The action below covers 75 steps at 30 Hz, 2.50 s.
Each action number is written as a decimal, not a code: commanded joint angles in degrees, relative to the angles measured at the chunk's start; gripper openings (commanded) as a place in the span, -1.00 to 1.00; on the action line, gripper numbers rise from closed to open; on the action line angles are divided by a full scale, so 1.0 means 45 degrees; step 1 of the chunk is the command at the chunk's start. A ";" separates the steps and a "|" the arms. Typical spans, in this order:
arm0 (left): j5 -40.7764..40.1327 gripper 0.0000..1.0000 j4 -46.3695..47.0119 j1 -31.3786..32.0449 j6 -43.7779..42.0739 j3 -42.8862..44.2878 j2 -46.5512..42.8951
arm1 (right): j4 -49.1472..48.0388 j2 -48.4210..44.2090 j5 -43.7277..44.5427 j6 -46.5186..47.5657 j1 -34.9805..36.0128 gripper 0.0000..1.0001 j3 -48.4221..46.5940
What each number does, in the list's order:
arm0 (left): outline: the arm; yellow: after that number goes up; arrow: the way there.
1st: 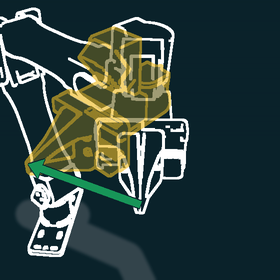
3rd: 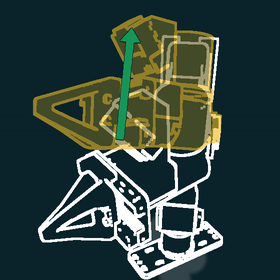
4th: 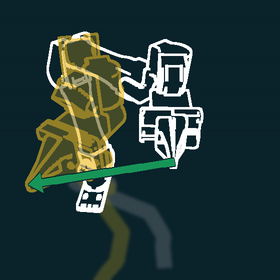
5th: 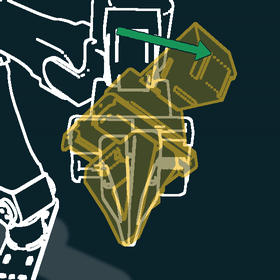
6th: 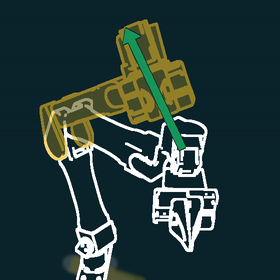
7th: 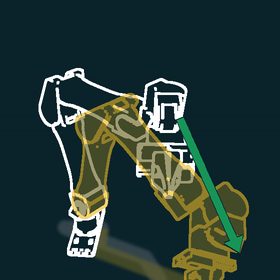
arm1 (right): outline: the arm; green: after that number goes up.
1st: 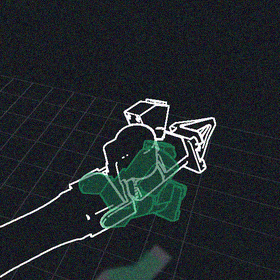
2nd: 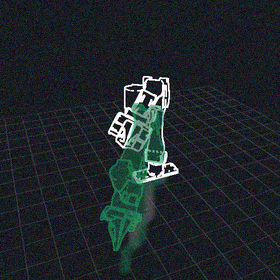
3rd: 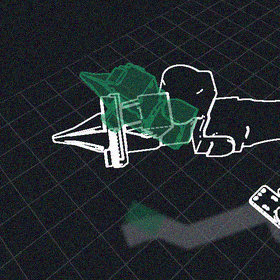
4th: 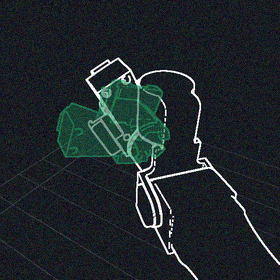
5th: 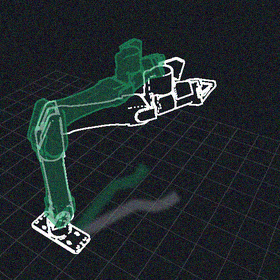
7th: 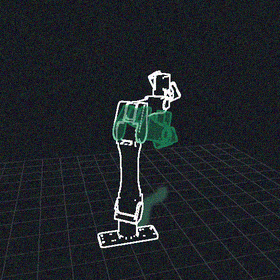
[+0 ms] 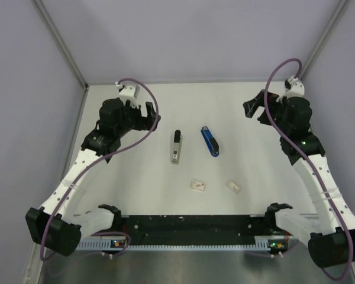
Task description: Unload the staples from the stapler
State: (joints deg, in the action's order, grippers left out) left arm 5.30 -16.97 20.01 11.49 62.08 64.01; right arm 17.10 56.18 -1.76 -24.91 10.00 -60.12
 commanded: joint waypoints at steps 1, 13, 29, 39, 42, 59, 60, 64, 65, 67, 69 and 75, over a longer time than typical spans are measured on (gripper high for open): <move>0.1144 0.96 0.0431 0.0046 -0.0402 0.0091 -0.0103 | -0.0556 0.0075 -0.0736 0.0122 0.0063 0.98 0.0056; 0.3549 0.96 -0.0310 0.2095 -0.3196 0.0636 0.1087 | 0.0046 -0.0180 -0.3146 0.0632 0.0510 0.98 0.0703; -0.1057 0.95 -0.1718 0.3326 -0.0153 0.2805 0.5852 | 0.0731 -0.1176 -0.2538 0.0535 0.1528 0.97 0.2128; -0.4066 0.90 -0.1404 0.4048 0.1177 0.3078 0.7999 | 0.0594 -0.1138 -0.3144 0.0379 0.1645 0.97 0.2774; -0.5042 0.87 -0.0937 0.4380 0.1178 0.2903 0.8314 | 0.0536 -0.0943 -0.3358 0.0339 0.1665 0.96 0.2735; -0.7409 0.49 -0.0311 0.5026 0.0886 0.3098 0.9429 | 0.0594 -0.0591 -0.3262 0.0417 0.1977 0.96 0.2793; -0.7408 0.43 -0.0272 0.5026 0.0827 0.3079 0.9448 | 0.0594 -0.0571 -0.3261 0.0417 0.1958 0.96 0.2793; -0.7194 0.26 -0.0213 0.5006 0.0729 0.3137 0.9584 | 0.0594 -0.0532 -0.3300 0.0418 0.2016 0.96 0.2793; -0.7135 0.26 -0.0194 0.5006 0.0710 0.3137 0.9623 | 0.0594 -0.0513 -0.3281 0.0417 0.2016 0.96 0.2812; -0.6960 0.25 -0.0154 0.5006 0.0671 0.3137 0.9663 | 0.0613 -0.0552 -0.3242 0.0437 0.2036 0.96 0.2832; -0.6881 0.24 -0.0154 0.5007 0.0670 0.3156 0.9721 | 0.0633 -0.0552 -0.3242 0.0437 0.2055 0.96 0.2832; -0.6725 0.24 -0.0174 0.4987 0.0631 0.3234 0.9936 | 0.0633 -0.0493 -0.3222 0.0437 0.2114 0.96 0.2832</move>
State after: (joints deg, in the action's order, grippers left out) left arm -25.58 -19.68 42.52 14.85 74.63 107.81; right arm 21.96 53.78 -16.36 -23.16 18.68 -47.24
